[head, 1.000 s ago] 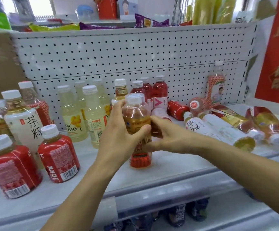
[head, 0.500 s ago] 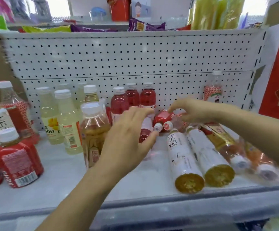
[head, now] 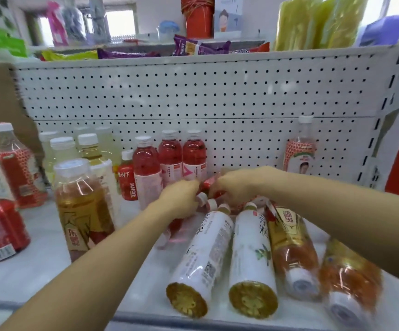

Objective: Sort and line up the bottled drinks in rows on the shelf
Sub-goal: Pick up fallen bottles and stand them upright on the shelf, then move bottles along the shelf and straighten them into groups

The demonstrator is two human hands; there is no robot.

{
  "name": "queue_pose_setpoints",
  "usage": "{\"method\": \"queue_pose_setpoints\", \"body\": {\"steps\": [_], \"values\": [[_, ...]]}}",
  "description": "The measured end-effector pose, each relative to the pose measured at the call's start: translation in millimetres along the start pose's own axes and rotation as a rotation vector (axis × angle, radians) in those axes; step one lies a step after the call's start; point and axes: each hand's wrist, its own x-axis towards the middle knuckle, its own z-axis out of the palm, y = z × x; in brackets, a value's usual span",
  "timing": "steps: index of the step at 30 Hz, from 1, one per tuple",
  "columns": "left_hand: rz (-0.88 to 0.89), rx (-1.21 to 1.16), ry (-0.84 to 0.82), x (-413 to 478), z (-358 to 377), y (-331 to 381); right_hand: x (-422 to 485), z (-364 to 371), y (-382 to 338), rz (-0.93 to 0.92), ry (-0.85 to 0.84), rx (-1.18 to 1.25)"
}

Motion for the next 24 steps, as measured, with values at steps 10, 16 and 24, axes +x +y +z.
{"method": "queue_pose_setpoints", "body": {"steps": [10,16,24], "values": [[0.103,0.238,0.064,19,10,6,3,15,3,-0.076,0.248,-0.307],[0.144,0.011,0.195,20,-3,9,-30,-23,27,0.159,0.521,-0.058],[0.192,-0.163,0.195,51,-31,24,-50,-33,95,0.621,0.805,0.617]]}}
